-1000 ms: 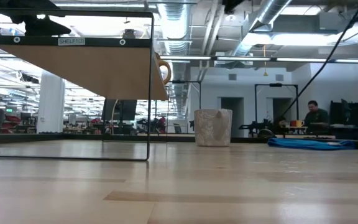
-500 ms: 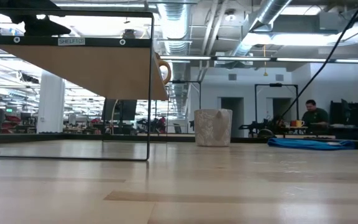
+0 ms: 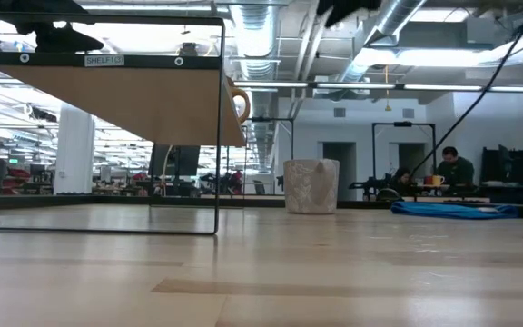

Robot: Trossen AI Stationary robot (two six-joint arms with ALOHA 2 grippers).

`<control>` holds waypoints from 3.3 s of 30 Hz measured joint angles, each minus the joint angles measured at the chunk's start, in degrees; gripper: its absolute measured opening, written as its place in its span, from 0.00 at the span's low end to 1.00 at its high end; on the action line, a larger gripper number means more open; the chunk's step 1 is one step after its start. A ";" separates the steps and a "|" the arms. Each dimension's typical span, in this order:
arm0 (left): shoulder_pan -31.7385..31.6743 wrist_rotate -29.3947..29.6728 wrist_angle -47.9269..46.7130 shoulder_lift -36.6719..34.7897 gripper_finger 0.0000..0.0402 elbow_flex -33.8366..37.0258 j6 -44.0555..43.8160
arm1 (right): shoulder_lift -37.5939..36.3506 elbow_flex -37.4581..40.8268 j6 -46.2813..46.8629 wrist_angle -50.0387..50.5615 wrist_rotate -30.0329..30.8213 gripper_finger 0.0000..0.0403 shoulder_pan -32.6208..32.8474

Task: Stack small to large cups/mugs on shelf
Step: Put the gray mug on the shelf

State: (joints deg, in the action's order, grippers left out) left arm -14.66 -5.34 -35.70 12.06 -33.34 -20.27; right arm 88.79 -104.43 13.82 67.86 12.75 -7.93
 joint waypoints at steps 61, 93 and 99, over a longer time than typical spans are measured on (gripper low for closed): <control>-0.01 -0.28 -1.40 -0.01 0.48 0.00 -0.39 | 14.89 26.65 38.82 -17.85 4.01 0.56 1.06; 0.00 -0.26 -2.32 0.01 0.48 0.00 -0.39 | 19.71 26.56 31.41 -18.78 2.47 0.17 1.07; 0.00 -0.26 -2.35 0.01 0.48 0.01 -0.39 | 19.48 26.47 27.62 -17.83 0.70 0.17 0.99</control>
State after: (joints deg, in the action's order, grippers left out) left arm -14.66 -5.61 -38.05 12.07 -33.34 -20.67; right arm 108.28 -77.95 41.44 50.03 13.45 -6.94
